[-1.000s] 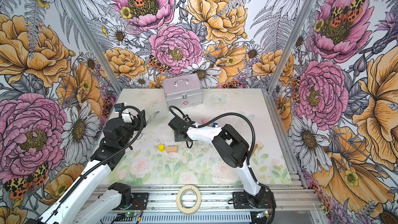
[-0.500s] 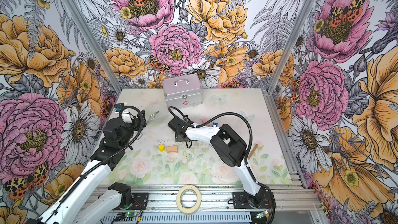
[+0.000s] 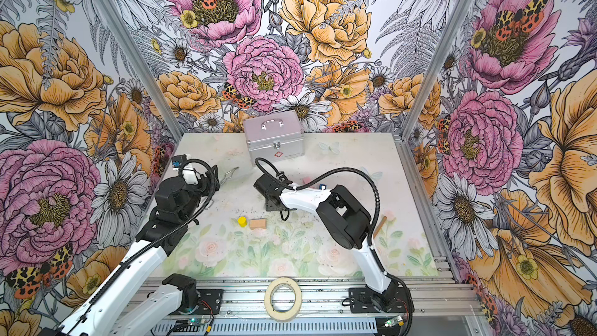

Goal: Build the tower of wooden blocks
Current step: 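Close the right gripper on the wooden block and lift it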

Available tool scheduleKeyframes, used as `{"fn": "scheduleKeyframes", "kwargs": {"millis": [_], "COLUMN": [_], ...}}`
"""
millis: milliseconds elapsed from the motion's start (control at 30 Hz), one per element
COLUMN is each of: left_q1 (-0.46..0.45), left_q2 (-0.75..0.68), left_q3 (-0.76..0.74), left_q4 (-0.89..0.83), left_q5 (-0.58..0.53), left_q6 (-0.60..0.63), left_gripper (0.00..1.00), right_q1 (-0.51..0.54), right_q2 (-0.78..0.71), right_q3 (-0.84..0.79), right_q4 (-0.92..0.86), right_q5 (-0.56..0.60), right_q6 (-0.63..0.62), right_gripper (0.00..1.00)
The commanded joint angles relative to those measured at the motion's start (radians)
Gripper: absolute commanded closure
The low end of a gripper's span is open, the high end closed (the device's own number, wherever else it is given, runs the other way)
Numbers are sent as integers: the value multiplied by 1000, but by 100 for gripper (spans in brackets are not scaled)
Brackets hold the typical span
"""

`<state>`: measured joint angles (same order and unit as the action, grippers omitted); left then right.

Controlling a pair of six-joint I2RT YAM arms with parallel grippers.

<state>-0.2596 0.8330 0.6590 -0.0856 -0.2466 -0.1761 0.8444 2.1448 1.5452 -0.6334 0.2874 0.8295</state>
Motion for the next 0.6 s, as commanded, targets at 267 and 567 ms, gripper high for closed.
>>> {"fn": "scheduleKeyframes", "kwargs": {"millis": [267,567], "left_q1": [3,3], "left_q2": [-5,3], "left_q3": [-12,-10], "left_q4": [11,10], "left_q5": [-11,-11], "left_q6": [12,10], "left_gripper": [23,23], "right_q1": [-46,-75], "right_q2": [-52,-71], "right_q3": [-58,-85], "right_q4": [-14,-12], "right_q5": [1,3], "right_q6": [-78,-108], "right_gripper": [88,89]}}
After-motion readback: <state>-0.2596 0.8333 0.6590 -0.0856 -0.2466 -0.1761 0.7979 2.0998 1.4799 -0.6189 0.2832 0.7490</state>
